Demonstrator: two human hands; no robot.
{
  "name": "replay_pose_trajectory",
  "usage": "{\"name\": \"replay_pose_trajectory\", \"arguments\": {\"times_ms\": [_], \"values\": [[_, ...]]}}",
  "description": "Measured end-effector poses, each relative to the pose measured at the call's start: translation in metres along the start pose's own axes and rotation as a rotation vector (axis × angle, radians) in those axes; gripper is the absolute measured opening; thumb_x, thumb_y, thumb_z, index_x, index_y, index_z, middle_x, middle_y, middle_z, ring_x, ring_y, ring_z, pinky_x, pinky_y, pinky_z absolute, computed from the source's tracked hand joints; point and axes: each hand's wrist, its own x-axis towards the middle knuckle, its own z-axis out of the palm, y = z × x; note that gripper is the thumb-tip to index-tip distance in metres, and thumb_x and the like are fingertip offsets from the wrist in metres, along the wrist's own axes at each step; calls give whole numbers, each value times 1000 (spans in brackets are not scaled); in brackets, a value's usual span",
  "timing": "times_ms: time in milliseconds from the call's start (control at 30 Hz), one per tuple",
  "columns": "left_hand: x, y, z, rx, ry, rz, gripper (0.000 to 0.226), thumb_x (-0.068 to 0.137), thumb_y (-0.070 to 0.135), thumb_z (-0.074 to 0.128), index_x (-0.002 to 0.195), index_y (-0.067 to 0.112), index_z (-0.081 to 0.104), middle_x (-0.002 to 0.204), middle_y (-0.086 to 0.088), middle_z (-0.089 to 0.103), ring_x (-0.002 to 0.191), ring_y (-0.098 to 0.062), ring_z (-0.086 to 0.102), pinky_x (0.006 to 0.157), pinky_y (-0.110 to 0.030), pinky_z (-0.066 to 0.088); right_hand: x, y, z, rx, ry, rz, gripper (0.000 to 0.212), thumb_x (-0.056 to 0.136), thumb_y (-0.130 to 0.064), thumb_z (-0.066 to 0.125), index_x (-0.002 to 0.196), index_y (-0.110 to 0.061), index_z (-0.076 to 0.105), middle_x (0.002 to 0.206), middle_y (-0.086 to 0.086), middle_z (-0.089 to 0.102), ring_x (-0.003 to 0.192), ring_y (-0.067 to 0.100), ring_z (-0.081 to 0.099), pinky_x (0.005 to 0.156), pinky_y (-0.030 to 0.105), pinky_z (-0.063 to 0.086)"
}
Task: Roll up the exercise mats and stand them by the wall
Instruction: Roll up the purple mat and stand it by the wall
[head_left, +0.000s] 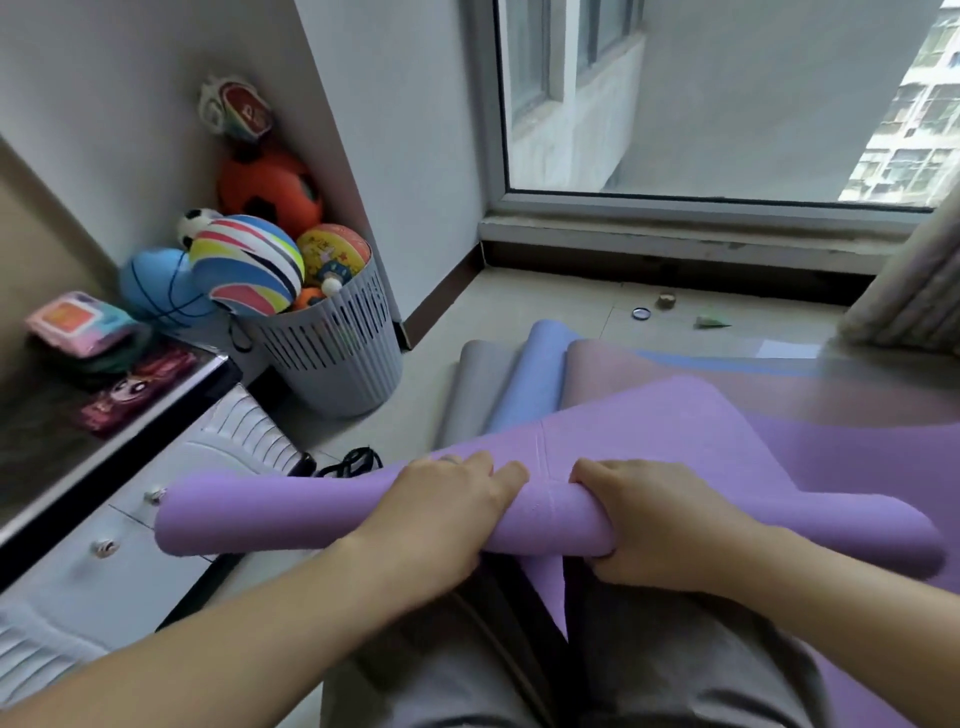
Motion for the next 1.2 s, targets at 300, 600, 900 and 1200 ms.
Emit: {"name": "replay_pose_trajectory", "arguments": {"times_ms": [300, 600, 900, 1200], "values": [[20, -1, -15, -239, -224, 133, 52, 71, 21, 65, 116, 29, 41, 109, 1, 58, 96, -24, 56, 67, -31, 41, -5, 8, -20, 3, -304, 77, 40, 62, -42, 72, 89, -23, 50, 75, -8, 51, 74, 18, 52, 65, 31, 42], [53, 49, -8, -221, -148, 307, 48, 70, 22, 65, 110, 23, 39, 104, -3, 58, 92, -30, 58, 70, -37, 47, -43, 44, -26, 35, -437, 259, 40, 59, -41, 73, 90, -23, 54, 84, -5, 63, 77, 16, 57, 69, 32, 50], [78, 82, 8, -388, -500, 460, 46, 69, 23, 73, 100, 27, 39, 92, 6, 52, 86, -20, 52, 70, -30, 40, -131, 51, 23, -209, 47, 353, 52, 56, -70, 52, 86, -27, 49, 80, -5, 61, 75, 21, 61, 62, 35, 47], [54, 94, 39, -85, 154, 340, 72, 47, 31, 81, 113, 26, 53, 96, -1, 56, 79, -26, 60, 61, -37, 48, -122, 67, 17, 34, -153, 472, 57, 55, -73, 61, 88, -30, 45, 83, -12, 61, 76, 13, 56, 65, 29, 41]]}}
